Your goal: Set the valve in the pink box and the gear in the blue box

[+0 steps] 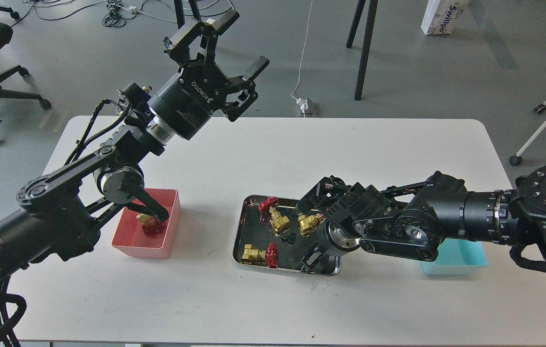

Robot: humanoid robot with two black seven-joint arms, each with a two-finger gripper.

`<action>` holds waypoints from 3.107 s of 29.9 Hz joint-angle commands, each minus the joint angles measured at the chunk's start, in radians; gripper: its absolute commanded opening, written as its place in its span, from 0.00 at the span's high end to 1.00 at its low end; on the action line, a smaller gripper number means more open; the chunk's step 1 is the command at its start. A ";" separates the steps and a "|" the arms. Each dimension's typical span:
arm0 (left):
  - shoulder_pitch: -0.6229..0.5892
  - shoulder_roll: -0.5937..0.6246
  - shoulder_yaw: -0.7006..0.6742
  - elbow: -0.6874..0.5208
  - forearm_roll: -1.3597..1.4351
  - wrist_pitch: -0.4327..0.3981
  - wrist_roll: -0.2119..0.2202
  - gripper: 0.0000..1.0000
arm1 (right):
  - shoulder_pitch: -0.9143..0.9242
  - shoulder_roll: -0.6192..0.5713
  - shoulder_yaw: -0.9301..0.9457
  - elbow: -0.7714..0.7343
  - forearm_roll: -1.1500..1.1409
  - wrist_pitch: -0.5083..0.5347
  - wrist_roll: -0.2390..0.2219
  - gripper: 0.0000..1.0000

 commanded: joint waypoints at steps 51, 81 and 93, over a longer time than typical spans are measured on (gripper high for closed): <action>0.026 0.002 -0.006 0.014 0.001 -0.002 0.000 0.13 | 0.013 -0.003 -0.031 0.040 0.004 0.000 0.002 0.77; 0.029 -0.052 0.005 0.029 0.003 -0.002 0.000 0.13 | 0.006 -0.834 0.173 0.343 0.026 0.000 0.009 0.88; 0.029 -0.051 0.005 0.029 0.005 -0.003 0.000 0.13 | -0.128 -0.853 0.279 0.328 0.016 0.000 0.000 0.60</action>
